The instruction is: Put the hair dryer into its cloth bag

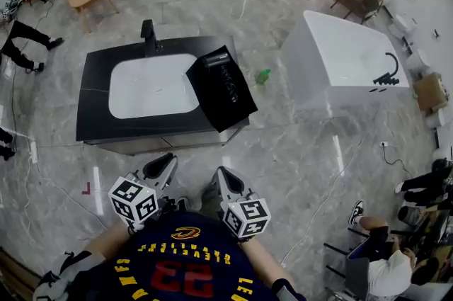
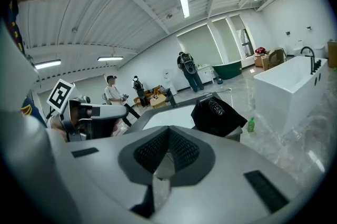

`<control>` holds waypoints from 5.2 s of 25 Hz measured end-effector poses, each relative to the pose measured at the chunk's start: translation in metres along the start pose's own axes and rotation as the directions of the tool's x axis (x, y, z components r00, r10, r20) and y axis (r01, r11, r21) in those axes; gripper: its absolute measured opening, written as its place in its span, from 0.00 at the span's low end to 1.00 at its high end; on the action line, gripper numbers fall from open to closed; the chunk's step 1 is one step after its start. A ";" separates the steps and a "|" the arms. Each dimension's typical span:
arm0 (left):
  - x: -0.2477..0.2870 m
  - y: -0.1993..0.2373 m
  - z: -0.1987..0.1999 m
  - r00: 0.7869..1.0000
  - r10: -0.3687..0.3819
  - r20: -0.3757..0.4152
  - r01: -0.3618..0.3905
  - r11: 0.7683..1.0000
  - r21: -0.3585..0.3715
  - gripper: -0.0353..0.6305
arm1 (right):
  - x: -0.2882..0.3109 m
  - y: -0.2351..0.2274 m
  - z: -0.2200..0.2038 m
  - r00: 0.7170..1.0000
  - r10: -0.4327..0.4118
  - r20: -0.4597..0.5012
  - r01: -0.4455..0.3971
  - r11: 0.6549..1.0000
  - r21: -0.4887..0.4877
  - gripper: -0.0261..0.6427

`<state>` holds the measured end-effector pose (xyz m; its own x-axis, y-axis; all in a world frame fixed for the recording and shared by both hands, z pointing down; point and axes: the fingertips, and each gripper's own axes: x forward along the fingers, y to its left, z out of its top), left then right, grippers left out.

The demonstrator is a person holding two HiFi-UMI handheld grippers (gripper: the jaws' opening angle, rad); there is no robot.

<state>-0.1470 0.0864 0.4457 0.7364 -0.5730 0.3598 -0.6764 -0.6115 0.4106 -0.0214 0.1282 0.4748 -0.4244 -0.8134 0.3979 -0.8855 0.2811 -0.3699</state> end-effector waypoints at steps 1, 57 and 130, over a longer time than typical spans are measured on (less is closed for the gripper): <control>0.010 0.000 0.005 1.000 0.008 -0.001 -0.008 1.000 0.001 0.13 | 0.005 -0.009 0.007 1.000 0.008 0.001 -0.008 1.000 0.003 0.03; 0.264 0.128 0.072 0.987 -0.023 -0.156 0.023 1.000 0.000 0.13 | 0.311 -0.260 0.039 0.833 -0.130 -0.538 0.033 0.982 -0.186 0.39; 0.356 0.037 -0.098 0.615 -0.098 -0.783 0.415 0.884 0.216 0.08 | 0.032 -0.305 -0.048 0.912 0.006 -0.411 0.022 0.998 0.063 0.37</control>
<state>0.0918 -0.0870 0.6708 0.5308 0.1346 0.8368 -0.2955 -0.8959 0.3316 0.2265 0.0409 0.6406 -0.4698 -0.5307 0.7054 -0.8810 0.2307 -0.4131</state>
